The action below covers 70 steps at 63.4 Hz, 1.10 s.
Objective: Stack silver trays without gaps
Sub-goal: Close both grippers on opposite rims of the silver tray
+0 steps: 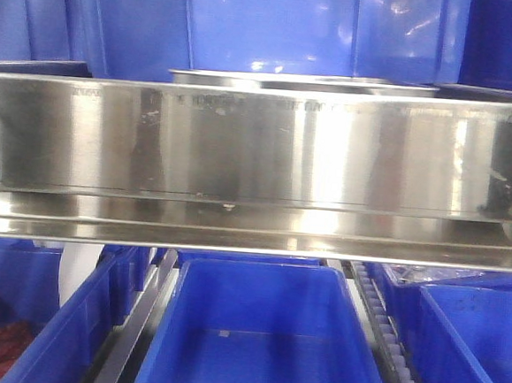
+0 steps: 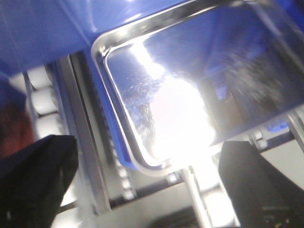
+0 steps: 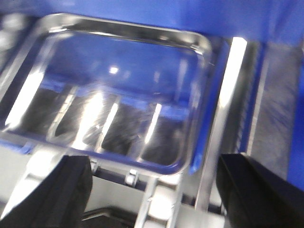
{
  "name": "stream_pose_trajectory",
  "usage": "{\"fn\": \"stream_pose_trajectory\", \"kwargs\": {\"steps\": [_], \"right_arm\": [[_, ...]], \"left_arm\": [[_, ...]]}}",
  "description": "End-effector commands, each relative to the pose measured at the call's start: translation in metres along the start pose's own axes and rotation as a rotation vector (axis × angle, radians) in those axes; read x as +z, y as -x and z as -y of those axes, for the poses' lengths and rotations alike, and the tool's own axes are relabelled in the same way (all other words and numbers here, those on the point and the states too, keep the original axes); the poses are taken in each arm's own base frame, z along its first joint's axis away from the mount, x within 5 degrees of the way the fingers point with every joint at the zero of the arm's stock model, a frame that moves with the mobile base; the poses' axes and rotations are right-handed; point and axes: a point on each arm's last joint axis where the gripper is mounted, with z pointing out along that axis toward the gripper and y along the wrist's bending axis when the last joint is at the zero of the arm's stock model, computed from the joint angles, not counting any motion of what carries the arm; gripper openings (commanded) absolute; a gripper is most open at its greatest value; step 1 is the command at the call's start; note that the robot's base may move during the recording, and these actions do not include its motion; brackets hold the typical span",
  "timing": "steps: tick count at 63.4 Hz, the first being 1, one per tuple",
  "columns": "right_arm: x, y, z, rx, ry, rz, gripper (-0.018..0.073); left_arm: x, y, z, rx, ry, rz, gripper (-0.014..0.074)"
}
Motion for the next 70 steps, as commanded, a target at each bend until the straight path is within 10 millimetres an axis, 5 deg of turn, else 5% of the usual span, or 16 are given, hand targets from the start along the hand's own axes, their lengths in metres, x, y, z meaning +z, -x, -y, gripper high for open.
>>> {"fn": "stream_pose_trajectory", "kwargs": {"steps": [1,21,45,70], "right_arm": [[-0.010,0.014,0.001,0.042,-0.035,0.067,0.0622],[0.043,0.027,0.005,0.046,-0.063,0.012,0.0622],[0.093,0.023,0.011,0.010,-0.086,-0.077,0.0622],[0.119,0.018,0.016,-0.007,-0.108,-0.135,0.0615]], "left_arm": [[-0.011,0.012,-0.007,-0.103,0.002,0.072,0.0506],[0.042,0.017,-0.035,-0.224,0.025,0.002,0.0506],[0.085,0.013,-0.034,-0.254,0.001,-0.075,0.0506],[0.097,0.010,-0.033,-0.256,0.000,-0.109,0.0506]]}}
